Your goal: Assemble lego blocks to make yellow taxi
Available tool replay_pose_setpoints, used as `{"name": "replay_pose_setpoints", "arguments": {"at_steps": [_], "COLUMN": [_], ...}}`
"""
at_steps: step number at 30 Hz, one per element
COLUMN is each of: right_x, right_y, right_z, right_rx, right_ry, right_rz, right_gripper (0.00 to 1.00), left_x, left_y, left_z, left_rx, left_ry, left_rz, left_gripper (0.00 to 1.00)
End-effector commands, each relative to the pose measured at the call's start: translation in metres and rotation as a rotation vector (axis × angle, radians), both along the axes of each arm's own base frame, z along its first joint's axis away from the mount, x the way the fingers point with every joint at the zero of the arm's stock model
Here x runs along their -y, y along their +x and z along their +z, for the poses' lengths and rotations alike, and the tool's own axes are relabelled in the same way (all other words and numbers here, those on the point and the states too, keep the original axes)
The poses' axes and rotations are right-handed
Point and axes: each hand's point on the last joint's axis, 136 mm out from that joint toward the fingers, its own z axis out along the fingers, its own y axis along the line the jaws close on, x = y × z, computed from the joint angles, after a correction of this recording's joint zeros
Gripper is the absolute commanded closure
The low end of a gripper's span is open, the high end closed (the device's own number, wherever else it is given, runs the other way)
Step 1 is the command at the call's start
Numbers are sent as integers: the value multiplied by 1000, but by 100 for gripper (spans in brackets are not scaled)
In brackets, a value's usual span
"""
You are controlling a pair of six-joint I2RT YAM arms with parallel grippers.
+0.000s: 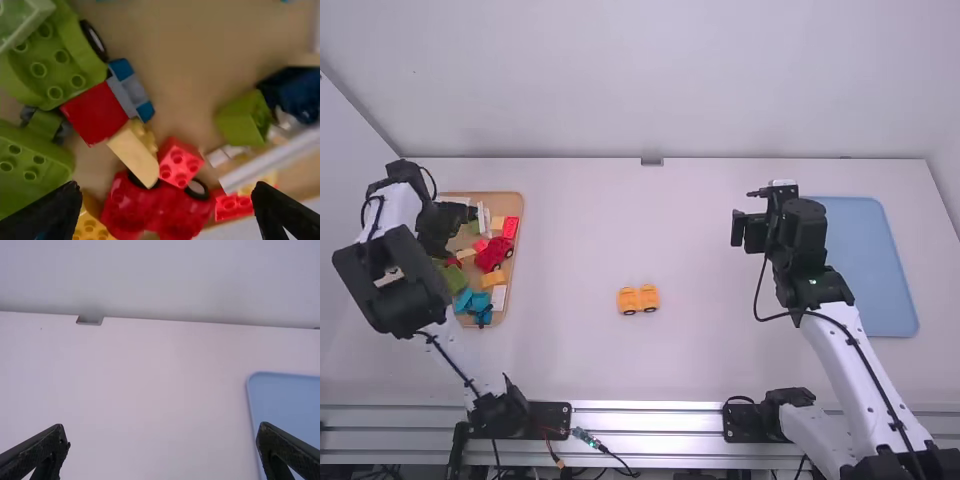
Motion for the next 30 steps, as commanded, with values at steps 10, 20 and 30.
{"name": "replay_pose_setpoints", "arguments": {"at_steps": [10, 20, 30], "right_x": [-2, -2, -1], "right_y": [2, 1, 1], "right_z": [10, 10, 9], "right_rx": [22, 19, 17], "right_ry": [7, 7, 5], "right_rz": [5, 4, 2], "right_gripper": [1, 1, 1], "left_x": [9, 15, 4], "left_y": [-2, -11, -15], "left_z": [-36, -60, -62], "left_rx": [-21, -27, -43], "left_ry": [-130, -146, -79], "left_rz": [270, 326, 337], "left_gripper": [19, 27, 34]}}
